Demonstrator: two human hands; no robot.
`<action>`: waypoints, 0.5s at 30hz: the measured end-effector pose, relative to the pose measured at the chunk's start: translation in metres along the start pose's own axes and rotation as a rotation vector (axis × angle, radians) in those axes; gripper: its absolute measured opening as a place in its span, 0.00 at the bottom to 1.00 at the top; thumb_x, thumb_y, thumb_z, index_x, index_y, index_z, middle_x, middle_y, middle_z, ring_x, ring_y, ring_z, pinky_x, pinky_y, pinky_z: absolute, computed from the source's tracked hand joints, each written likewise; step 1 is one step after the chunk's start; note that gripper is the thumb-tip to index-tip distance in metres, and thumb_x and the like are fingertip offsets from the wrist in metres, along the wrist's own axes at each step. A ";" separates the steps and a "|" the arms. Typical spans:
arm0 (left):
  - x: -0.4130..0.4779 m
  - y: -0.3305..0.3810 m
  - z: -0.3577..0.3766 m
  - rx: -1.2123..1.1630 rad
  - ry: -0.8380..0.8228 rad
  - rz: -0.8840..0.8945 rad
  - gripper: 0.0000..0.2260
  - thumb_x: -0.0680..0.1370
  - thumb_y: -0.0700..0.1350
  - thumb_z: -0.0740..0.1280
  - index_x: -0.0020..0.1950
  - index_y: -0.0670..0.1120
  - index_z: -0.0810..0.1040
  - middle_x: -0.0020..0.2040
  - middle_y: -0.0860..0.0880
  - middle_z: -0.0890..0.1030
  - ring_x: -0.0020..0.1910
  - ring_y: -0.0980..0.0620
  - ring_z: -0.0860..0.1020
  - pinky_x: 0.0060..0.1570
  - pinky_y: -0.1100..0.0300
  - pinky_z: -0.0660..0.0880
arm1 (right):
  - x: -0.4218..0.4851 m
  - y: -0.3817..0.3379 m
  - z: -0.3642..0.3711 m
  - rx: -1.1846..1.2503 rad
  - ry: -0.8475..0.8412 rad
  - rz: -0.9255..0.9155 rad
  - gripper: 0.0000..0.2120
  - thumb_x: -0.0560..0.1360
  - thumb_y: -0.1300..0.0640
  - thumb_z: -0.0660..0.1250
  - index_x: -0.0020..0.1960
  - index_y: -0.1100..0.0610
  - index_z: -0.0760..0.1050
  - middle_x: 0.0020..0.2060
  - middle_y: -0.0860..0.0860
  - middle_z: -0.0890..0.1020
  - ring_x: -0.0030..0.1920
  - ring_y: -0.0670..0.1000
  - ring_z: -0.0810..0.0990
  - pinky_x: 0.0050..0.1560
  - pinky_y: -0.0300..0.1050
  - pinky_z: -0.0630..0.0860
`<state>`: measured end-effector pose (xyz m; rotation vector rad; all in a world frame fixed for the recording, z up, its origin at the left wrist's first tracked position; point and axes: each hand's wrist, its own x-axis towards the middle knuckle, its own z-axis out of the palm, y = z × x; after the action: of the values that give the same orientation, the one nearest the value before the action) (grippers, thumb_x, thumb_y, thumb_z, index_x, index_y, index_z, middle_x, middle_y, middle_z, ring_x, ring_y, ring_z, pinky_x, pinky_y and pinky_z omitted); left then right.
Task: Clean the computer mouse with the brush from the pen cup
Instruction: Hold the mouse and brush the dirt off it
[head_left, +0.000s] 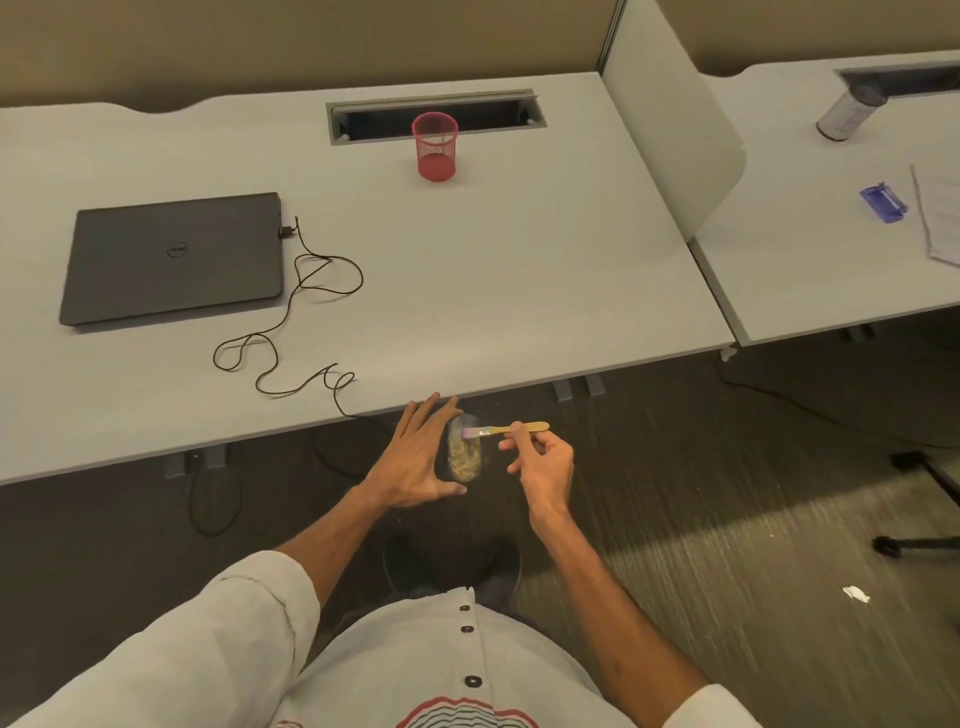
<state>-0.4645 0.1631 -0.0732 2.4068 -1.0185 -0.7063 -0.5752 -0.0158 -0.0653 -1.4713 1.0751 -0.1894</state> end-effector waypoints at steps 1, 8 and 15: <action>0.001 0.001 0.001 -0.010 0.001 -0.006 0.53 0.73 0.65 0.79 0.87 0.48 0.53 0.89 0.49 0.48 0.89 0.48 0.40 0.87 0.40 0.41 | 0.001 0.001 -0.001 -0.009 -0.008 0.001 0.09 0.84 0.49 0.71 0.51 0.51 0.87 0.39 0.46 0.89 0.32 0.43 0.82 0.33 0.33 0.78; 0.002 0.006 0.005 -0.039 0.006 -0.047 0.54 0.72 0.65 0.79 0.87 0.49 0.53 0.89 0.51 0.47 0.89 0.49 0.41 0.87 0.40 0.42 | 0.012 0.008 -0.018 -0.023 0.073 0.056 0.11 0.85 0.50 0.71 0.46 0.51 0.86 0.41 0.48 0.89 0.38 0.49 0.82 0.38 0.42 0.78; 0.003 0.006 0.005 -0.003 0.000 -0.062 0.54 0.72 0.66 0.79 0.87 0.48 0.53 0.89 0.50 0.47 0.89 0.49 0.40 0.87 0.42 0.40 | 0.010 0.012 -0.021 0.052 0.016 0.024 0.09 0.85 0.51 0.71 0.50 0.53 0.87 0.41 0.49 0.89 0.32 0.44 0.79 0.35 0.34 0.78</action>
<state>-0.4692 0.1560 -0.0747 2.4452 -0.9461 -0.7281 -0.5899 -0.0354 -0.0753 -1.4118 1.0930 -0.2108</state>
